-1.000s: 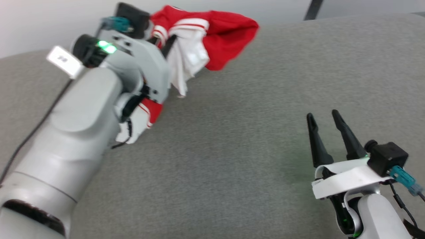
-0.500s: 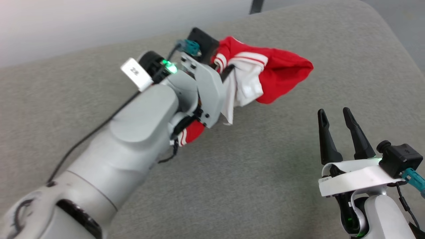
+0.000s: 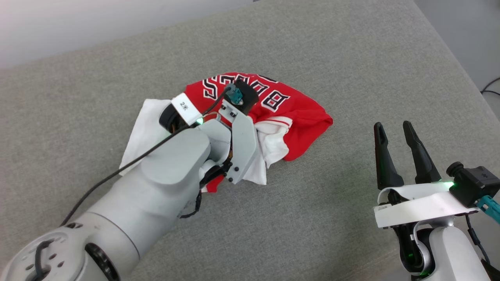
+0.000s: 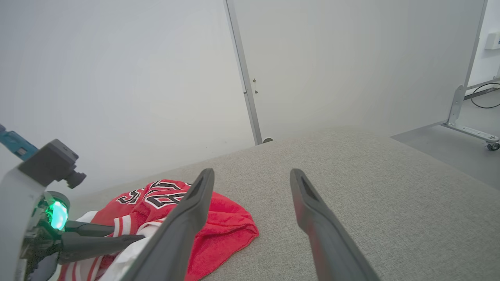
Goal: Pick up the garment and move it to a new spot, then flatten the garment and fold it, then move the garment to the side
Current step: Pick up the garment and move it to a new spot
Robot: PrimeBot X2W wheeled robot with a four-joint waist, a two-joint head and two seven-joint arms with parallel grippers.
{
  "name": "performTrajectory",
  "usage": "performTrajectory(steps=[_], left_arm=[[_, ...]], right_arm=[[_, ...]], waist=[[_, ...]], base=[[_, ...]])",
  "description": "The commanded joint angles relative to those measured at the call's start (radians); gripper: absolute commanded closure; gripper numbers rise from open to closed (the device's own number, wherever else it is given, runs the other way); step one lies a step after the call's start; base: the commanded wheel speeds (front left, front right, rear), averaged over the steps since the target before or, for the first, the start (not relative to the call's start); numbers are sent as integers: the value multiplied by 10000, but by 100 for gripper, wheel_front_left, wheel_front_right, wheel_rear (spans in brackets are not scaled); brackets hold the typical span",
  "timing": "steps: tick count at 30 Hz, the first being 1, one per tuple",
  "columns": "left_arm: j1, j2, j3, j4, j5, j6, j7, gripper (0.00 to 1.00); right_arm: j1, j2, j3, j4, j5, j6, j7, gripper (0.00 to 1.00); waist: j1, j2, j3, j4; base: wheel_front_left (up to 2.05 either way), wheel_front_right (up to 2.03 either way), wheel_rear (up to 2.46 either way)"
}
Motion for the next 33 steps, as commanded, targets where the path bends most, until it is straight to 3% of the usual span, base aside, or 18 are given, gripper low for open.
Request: performTrajectory(steps=[1,4,5,6,7,8,9,22,33], left_arm=[[161,103,-142,79,-89,21,120,100],[207,188,-359,178,-193,21,121,100],[243,195,-396,208,-262,21,153,96],[256,197,-438,215,-316,21,167,87],[259,202,-478,197,-353,21,160,68],[229,204,-508,119,-378,21,68,21],[202,196,-512,48,-506,21,-48,0],[-112,441,-428,-981,-1744,21,-1916,0],[1867,877,197,-519,-2848,19,-4538,0]], right_arm=[[-36,28,19,-40,63,-14,-49,0],[18,28,27,-22,76,-14,-49,0],[25,28,28,-1,68,-14,-49,0],[18,28,27,18,40,-14,-49,0],[19,29,8,33,-20,-14,-49,0],[24,26,-19,40,-52,-14,-49,0],[35,27,-54,58,-101,-14,-49,0],[405,-14,-335,393,-874,-14,-49,0],[833,-760,-304,981,-1157,-14,-49,0]], waist=[[0,0,92,-87],[0,0,89,-83],[0,0,77,-70],[0,0,56,-44],[0,0,14,-3],[0,0,-28,44],[0,0,-84,105],[0,0,-1047,1516],[0,0,-1839,3135]], base=[[0,0,0],[0,0,0],[0,0,0],[0,0,0],[0,0,0],[0,0,0],[0,0,0],[0,0,0],[0,0,0]])
